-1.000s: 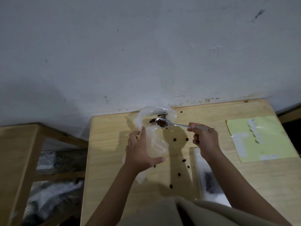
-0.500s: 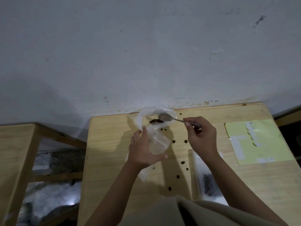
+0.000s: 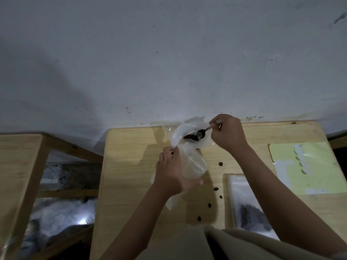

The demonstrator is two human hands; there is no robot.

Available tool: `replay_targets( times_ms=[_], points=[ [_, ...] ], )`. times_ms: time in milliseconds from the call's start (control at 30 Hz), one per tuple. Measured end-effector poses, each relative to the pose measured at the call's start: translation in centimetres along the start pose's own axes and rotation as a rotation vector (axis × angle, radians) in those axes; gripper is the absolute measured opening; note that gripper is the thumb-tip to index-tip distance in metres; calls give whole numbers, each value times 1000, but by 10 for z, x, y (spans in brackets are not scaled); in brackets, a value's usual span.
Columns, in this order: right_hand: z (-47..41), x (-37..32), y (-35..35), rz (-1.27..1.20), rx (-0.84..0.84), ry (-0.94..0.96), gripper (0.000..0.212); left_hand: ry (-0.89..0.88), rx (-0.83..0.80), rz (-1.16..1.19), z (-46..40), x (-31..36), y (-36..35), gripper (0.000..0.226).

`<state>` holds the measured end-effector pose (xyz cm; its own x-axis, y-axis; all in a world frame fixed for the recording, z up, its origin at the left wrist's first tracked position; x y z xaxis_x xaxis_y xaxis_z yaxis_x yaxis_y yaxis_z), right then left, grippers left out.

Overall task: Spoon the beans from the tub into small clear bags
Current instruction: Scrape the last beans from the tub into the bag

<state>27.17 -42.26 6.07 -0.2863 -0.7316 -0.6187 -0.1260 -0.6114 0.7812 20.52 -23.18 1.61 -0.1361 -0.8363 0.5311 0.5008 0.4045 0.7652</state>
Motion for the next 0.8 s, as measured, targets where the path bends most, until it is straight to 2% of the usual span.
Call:
replay_targets(
  times_ms=[133, 233, 333, 400, 600, 800],
  points=[
    [1, 42, -2, -296, 67, -324, 15, 20, -5, 53, -5, -1, -2, 120],
    [18, 65, -24, -575, 48, -571, 17, 26, -18, 83, -6, -3, -2, 121],
    [36, 75, -45, -723, 23, -734, 10, 44, -38, 123, -7, -5, -4, 119],
    [44, 74, -55, -801, 4, -796, 4, 56, -50, 145, -6, -6, -4, 117],
    [54, 69, -69, -928, -38, -900, 3, 85, -64, 193, -5, -10, -3, 113],
    [55, 78, -66, -1007, -23, -941, 10, 102, -70, 196, -2, -11, 0, 123]
  ],
)
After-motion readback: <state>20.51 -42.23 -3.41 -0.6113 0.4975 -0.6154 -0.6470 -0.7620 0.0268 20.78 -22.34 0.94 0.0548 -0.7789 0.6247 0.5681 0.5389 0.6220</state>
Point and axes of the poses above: each hand's wrist, its own z-axis away from the middle knuckle, its own y-axis out of the back of the hand, x = y × z, the point moved 7 cm from there along -z, towards the middle knuckle, and after that the axes turned 4 degrees about -y, right-handed, at the moved point
